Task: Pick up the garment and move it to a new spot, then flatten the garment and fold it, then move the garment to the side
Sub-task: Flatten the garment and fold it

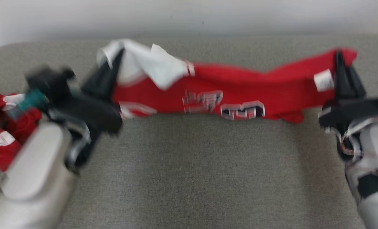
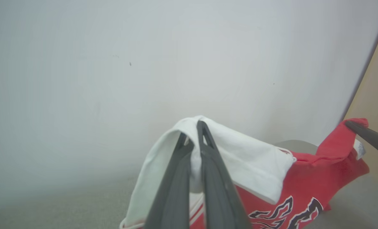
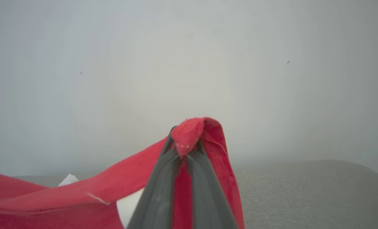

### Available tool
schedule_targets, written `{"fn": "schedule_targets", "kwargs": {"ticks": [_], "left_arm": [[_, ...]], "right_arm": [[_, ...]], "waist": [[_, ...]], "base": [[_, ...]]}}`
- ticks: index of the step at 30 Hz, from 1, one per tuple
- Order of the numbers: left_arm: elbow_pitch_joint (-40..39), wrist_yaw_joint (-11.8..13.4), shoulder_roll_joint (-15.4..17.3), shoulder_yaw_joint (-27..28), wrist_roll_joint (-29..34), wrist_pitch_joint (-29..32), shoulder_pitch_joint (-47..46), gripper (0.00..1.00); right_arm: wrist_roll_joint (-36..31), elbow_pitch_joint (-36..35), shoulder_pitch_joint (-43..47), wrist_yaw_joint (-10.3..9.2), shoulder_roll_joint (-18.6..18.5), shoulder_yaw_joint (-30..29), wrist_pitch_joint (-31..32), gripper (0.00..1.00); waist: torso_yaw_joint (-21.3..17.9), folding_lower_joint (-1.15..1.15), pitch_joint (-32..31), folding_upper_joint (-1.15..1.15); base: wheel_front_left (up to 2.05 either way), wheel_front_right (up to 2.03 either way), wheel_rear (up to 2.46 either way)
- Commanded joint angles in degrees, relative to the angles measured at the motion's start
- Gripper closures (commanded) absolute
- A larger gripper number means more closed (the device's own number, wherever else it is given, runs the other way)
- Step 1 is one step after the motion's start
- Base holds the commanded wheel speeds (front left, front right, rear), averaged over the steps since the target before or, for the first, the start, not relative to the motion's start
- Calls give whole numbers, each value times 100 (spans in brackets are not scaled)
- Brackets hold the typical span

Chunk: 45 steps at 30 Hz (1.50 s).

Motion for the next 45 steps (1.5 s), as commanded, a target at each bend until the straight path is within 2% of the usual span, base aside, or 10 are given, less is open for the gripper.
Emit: {"fn": "schedule_targets", "kwargs": {"ticks": [1,5,12,16,17,18,21,33,39,45], "left_arm": [[19,9,95,71,-168,118,-541,100],[155,10,340,108,-378,569,-2109,100],[1025,10,446,7,-484,1059,-4800,100],[1757,14,345,90,-596,1103,-6026,100],[1757,14,345,90,-596,1103,-6026,100],[2132,17,313,101,-513,1071,-6603,100],[2617,15,185,-4,-414,1026,-7265,100],[3804,13,-104,-496,-258,844,-8660,100],[4084,14,-224,-787,-410,730,-8801,100],[4246,13,-138,-1024,-569,638,-8818,100]], "right_arm": [[115,96,-493,-14,-67,113,12,100],[502,316,-1828,-14,-173,280,207,100],[888,679,-4127,-14,-426,401,606,100],[932,972,-5243,-14,-558,448,803,100],[932,972,-5243,-14,-558,448,803,100],[940,1142,-5728,-14,-591,455,902,100],[887,1417,-6337,-14,-622,491,1043,100],[721,2428,-7473,-14,-708,884,997,100],[819,2799,-7598,-14,-609,1049,839,100],[944,3017,-7689,-14,-577,1272,794,100]], "waist": [[-209,-1,637,-1],[-308,-1,1335,-1],[-405,-1,2300,-1],[-411,-1,2460,-1],[-411,-1,2460,-1],[-417,-1,2473,-1],[-405,-1,2477,-1],[-326,-1,2510,-1],[-332,-1,2571,-1],[-353,-1,2684,-1]], "base": [[0,0,0],[0,0,0],[0,0,0],[0,0,0],[0,0,0],[0,0,0],[0,0,0],[0,0,0],[0,0,0],[0,0,0]]}}
